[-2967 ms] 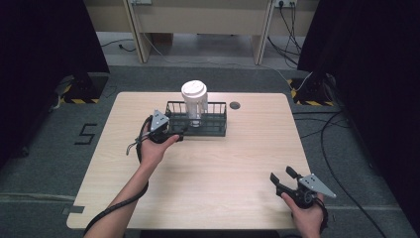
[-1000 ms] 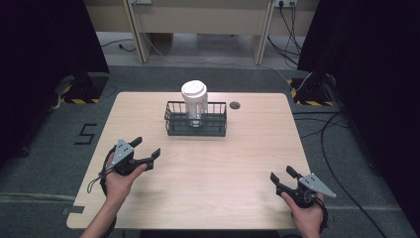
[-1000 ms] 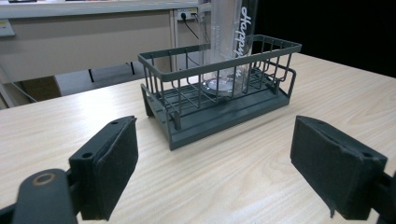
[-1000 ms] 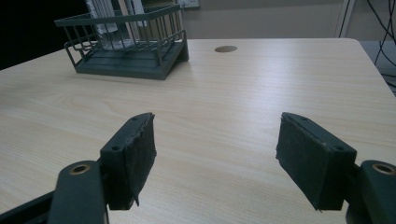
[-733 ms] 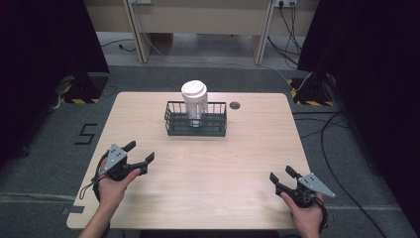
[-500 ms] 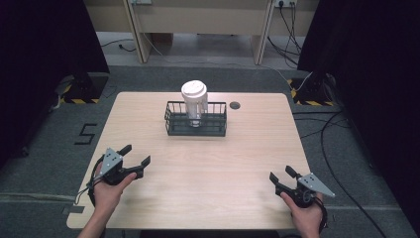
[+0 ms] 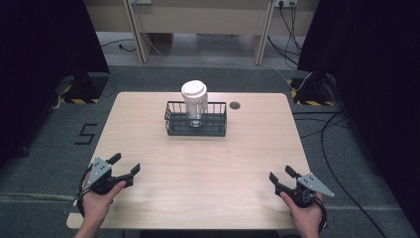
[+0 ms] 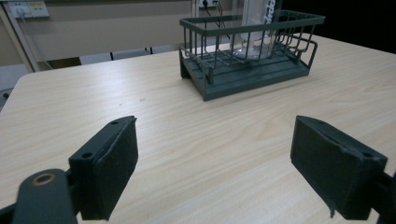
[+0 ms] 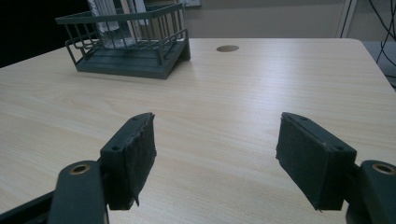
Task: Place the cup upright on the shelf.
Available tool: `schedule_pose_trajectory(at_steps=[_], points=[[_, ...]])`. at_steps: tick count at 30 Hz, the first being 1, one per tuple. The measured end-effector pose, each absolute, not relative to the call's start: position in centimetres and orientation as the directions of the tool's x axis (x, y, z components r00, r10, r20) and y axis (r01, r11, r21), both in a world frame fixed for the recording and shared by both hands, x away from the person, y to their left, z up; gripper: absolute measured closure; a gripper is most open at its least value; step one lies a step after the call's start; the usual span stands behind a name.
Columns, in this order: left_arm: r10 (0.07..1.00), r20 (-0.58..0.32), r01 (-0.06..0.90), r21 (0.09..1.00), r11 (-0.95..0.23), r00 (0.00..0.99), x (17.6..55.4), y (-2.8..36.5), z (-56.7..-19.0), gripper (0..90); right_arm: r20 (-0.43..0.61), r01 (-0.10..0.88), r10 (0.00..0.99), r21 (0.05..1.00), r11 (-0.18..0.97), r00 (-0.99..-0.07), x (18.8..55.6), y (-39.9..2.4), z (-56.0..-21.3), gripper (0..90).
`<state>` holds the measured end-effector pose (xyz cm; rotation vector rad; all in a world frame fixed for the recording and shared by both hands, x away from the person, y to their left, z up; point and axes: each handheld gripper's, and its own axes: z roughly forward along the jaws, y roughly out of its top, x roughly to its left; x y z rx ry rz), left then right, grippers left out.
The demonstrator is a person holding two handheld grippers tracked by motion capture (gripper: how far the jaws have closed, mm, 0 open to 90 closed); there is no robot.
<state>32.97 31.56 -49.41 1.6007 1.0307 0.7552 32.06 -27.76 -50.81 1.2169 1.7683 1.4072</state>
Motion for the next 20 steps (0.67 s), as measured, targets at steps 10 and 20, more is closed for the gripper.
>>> schedule_pose_trajectory(at_steps=[10, 20], points=[[0.915, -0.059, 0.286, 0.956, -0.063, 0.4, 31.8, 32.5, -51.3, 14.7, 0.1, 0.301, 0.899, 0.953, 0.036, -0.426, 32.1, -27.7, -50.9, 28.8], [0.917, -0.077, 0.287, 0.957, -0.041, 0.391, 31.5, 32.6, -51.7, 14.8, 0.098, 0.298, 0.899, 0.954, 0.037, -0.426, 32.0, -27.9, -50.7, 28.8]])
